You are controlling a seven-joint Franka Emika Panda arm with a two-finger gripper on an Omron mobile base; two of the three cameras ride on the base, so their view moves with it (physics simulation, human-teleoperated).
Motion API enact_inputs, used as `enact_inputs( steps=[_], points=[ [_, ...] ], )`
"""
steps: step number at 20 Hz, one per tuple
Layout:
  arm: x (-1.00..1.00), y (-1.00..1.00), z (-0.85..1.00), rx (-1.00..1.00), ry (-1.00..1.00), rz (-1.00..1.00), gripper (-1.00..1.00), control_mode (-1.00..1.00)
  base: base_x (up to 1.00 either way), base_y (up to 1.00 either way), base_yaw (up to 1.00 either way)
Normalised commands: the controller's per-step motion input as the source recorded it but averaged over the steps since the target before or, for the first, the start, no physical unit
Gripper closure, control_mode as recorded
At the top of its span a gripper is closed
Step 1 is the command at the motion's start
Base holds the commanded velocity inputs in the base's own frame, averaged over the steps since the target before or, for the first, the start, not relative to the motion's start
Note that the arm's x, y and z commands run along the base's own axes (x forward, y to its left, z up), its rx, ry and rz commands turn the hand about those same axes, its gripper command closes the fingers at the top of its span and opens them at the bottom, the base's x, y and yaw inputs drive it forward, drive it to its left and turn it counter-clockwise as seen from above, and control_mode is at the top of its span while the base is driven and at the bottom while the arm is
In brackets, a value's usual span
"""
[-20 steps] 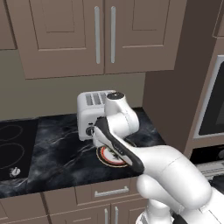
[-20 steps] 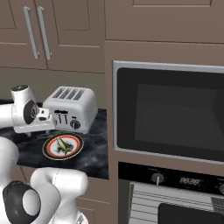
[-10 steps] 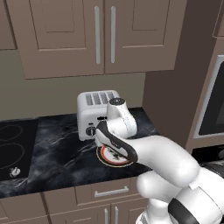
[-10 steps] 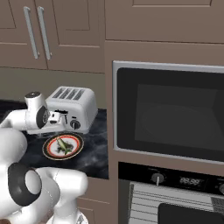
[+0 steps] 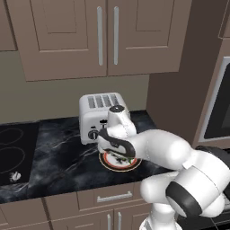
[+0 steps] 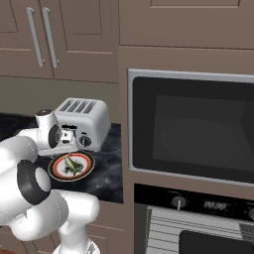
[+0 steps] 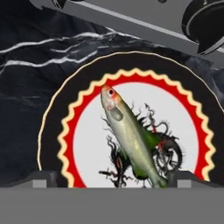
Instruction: Place the fish on the rack of the oven.
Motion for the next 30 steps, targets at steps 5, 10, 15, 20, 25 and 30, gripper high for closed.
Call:
enact_inputs(
  steps=[5,10,15,20,25,30],
  points=[
    [0.00,-0.31,-0.27,0.00,0.01,0.00,-1.00,-1.00,0.00,0.00,0.00],
    [0.00,-0.14,-0.27,0.00,0.01,0.00,-1.00,-1.00,0.00,0.00,0.00],
    [0.04,0.00,-0.33,0.00,0.01,0.00,-1.00,-1.00,0.00,0.00,0.00],
    [0.18,0.00,-0.21,0.00,0.03,0.00,-1.00,-1.00,0.00,0.00,0.00],
    [0.13,-0.03,-0.16,0.00,0.03,0.00,-1.00,-1.00,0.00,0.00,0.00],
    [0.07,0.00,-0.14,0.00,0.01,0.00,-1.00,-1.00,0.00,0.00,0.00]
  ],
)
